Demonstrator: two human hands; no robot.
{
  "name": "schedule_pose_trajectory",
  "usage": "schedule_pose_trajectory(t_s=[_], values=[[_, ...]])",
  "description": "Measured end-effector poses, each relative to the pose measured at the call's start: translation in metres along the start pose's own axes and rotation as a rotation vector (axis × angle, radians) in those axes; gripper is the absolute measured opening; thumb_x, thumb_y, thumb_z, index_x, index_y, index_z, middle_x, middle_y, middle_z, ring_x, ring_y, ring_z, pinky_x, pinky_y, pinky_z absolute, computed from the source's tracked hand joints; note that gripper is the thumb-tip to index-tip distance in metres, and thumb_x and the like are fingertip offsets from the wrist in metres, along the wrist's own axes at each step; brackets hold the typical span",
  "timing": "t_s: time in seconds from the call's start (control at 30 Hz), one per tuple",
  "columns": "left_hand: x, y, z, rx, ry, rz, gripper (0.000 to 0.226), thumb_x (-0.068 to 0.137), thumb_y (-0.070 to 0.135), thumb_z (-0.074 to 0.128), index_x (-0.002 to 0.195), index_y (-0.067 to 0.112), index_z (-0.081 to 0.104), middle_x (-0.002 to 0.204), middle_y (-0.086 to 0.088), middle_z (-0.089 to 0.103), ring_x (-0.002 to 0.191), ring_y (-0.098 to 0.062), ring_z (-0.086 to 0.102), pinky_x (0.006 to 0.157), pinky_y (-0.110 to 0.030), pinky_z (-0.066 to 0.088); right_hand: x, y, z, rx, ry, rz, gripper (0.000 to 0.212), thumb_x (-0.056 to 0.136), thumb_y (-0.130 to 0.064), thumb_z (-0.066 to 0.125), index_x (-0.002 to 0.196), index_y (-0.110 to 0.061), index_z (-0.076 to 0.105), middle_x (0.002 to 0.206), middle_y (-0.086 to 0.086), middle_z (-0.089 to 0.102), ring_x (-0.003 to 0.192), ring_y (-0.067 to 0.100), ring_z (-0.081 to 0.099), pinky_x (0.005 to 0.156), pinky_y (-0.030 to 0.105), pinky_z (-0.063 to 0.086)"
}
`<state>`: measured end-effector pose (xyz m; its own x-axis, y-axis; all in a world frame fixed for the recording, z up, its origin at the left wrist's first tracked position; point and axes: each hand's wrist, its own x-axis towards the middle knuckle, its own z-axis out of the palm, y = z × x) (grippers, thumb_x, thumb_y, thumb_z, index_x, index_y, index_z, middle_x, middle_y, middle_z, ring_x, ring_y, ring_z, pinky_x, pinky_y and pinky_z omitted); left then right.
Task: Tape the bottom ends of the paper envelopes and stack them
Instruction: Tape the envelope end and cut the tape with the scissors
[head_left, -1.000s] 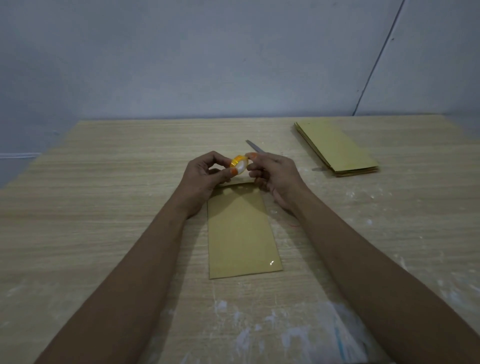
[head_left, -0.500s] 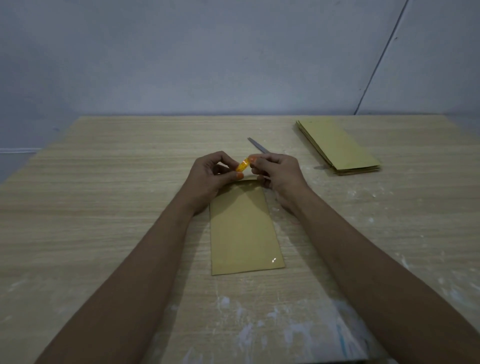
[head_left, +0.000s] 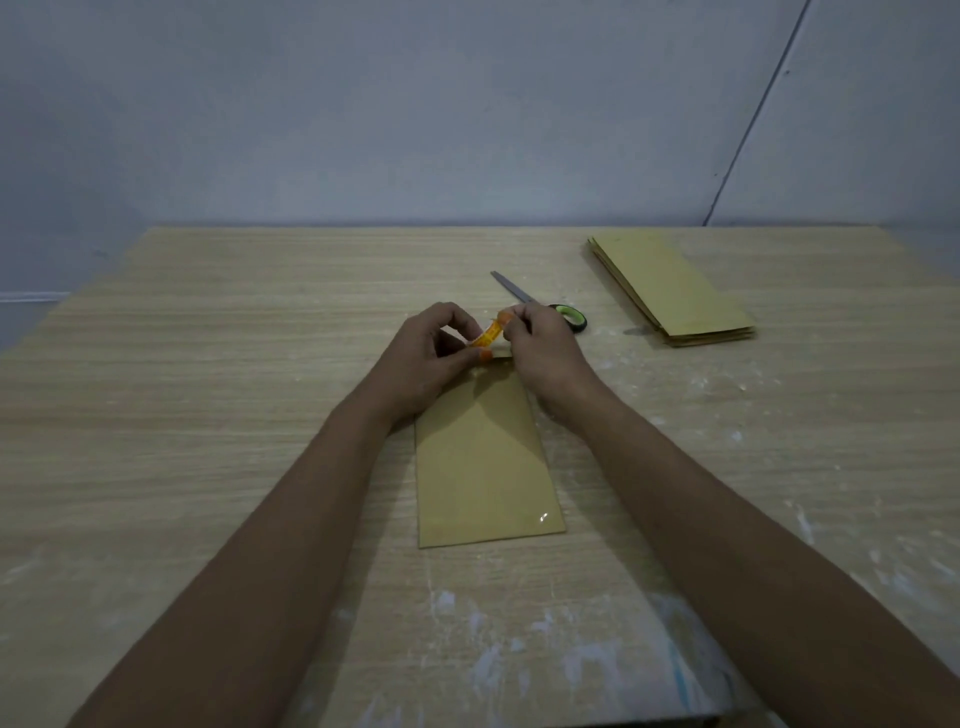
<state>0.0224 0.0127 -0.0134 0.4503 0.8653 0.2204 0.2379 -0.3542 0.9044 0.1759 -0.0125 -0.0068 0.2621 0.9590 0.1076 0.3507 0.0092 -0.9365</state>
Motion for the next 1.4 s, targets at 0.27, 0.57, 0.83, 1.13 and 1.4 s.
schedule_pose_trajectory(t_s=[0.27,0.57,0.83,1.13,1.4], values=[[0.006,-0.005,0.002,0.082,0.029,0.06,0.008,0.093,0.015,0.068,0.089,0.02,0.064,0.106,-0.016,0.056,0.063,-0.007,0.051,0.058,-0.017,0.04,0.001,0.004,0.001,0.005,0.002,-0.033,0.02,0.106,-0.02,0.04,0.095,-0.015,0.056,0.075,-0.006,0.046,0.067,0.005,0.041,0.059,0.022,0.032],[0.009,-0.008,0.003,0.076,0.077,0.054,0.013,0.094,0.018,0.067,0.084,0.024,0.061,0.103,-0.01,0.053,0.059,0.001,0.053,0.056,-0.012,0.04,-0.001,0.003,0.001,0.076,-0.003,-0.033,0.023,0.105,-0.022,0.043,0.088,-0.021,0.057,0.078,-0.002,0.049,0.072,0.009,0.043,0.064,0.026,0.036],[0.01,-0.011,0.001,0.08,0.072,0.054,0.014,0.094,0.02,0.067,0.084,0.027,0.061,0.1,-0.006,0.053,0.057,0.003,0.05,0.055,-0.01,0.037,-0.002,0.002,-0.007,0.238,0.001,-0.009,0.011,0.095,-0.015,0.058,0.085,-0.015,0.062,0.085,-0.003,0.059,0.072,0.006,0.055,0.061,0.018,0.043],[0.009,-0.009,0.002,0.046,0.06,0.043,0.012,0.095,0.023,0.066,0.084,0.024,0.06,0.093,-0.006,0.054,0.054,0.002,0.049,0.052,-0.012,0.035,0.001,0.01,-0.008,0.074,0.138,-0.287,0.012,0.083,-0.009,0.076,0.085,-0.005,0.065,0.077,-0.002,0.065,0.072,0.006,0.057,0.069,0.023,0.047],[0.01,-0.014,0.001,-0.026,0.102,-0.002,0.019,0.094,0.034,0.067,0.086,0.018,0.061,0.11,-0.002,0.066,0.078,-0.013,0.058,0.073,-0.03,0.048,-0.002,0.005,-0.018,0.151,0.136,-0.259,0.033,0.084,-0.008,0.074,0.109,-0.014,0.054,0.071,-0.001,0.068,0.072,0.01,0.06,0.077,0.028,0.05]])
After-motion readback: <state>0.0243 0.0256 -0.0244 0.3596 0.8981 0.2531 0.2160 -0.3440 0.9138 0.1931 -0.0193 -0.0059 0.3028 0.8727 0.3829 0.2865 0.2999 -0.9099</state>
